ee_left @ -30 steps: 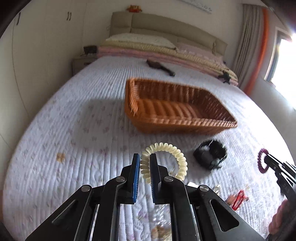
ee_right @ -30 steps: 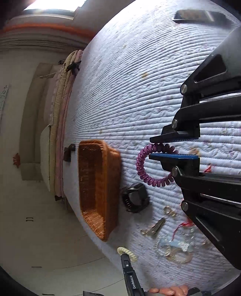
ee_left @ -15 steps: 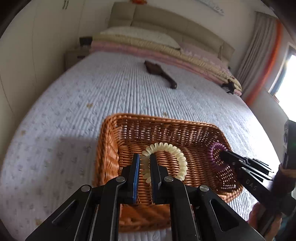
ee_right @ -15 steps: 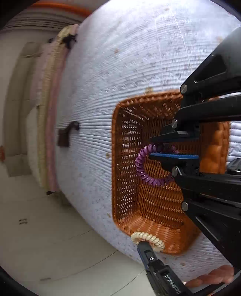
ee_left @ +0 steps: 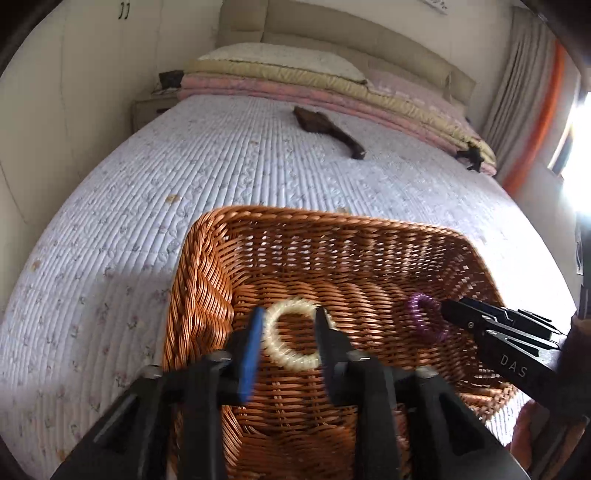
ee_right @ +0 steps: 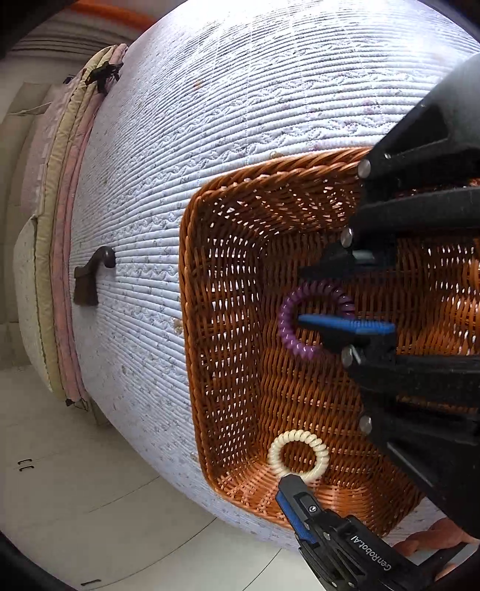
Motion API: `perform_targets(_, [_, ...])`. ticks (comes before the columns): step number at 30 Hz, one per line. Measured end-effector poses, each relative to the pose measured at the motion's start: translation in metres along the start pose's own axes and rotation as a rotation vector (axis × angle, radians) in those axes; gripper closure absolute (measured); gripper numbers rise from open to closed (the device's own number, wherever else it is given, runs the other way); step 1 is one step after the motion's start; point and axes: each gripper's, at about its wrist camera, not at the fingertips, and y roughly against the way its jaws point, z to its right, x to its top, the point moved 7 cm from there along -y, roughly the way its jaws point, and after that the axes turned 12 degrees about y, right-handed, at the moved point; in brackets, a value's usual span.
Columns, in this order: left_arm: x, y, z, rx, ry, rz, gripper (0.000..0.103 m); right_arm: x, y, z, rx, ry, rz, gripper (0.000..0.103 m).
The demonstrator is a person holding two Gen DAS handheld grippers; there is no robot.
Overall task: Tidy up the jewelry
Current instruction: 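Carry both hair ties into the wicker basket and open both tools, then grasp the clear bead bracelet with left tool while right tool grasps red cord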
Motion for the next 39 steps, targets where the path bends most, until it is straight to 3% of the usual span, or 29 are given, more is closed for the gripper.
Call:
perform_targets(7, [0.003,0.060,0.002,-0.100,0.017,0.098,0.063,-0.014,0.057,0.003,0.023,-0.022,0.119,0.066])
perform_targets(10, [-0.006,0.100,0.000,-0.107,-0.006,0.165,0.058,-0.024,0.092,-0.004,0.032,-0.013,0.187,0.066])
perform_targets(12, [-0.013,0.123,-0.003,-0.109,-0.013,0.202,0.054,-0.035,0.116,-0.011,0.017,0.011,0.232,0.066])
perform_targets(19, [-0.069,0.216,-0.029,-0.162,-0.041,0.314,0.054,-0.097,0.198,-0.034,-0.084,0.120,0.386,0.066])
perform_targets(23, [-0.104,0.242,-0.042,-0.182,-0.057,0.307,0.054,-0.128,0.220,-0.046,-0.068,0.100,0.413,0.066])
perform_targets(28, [-0.137,0.249,-0.057,-0.178,-0.073,0.281,0.054,-0.163,0.232,-0.053,-0.061,0.084,0.403,0.066])
perform_targets(39, [-0.192,0.219,-0.077,-0.162,-0.042,0.146,0.054,-0.215,0.202,-0.052,-0.016,0.043,0.298,0.066])
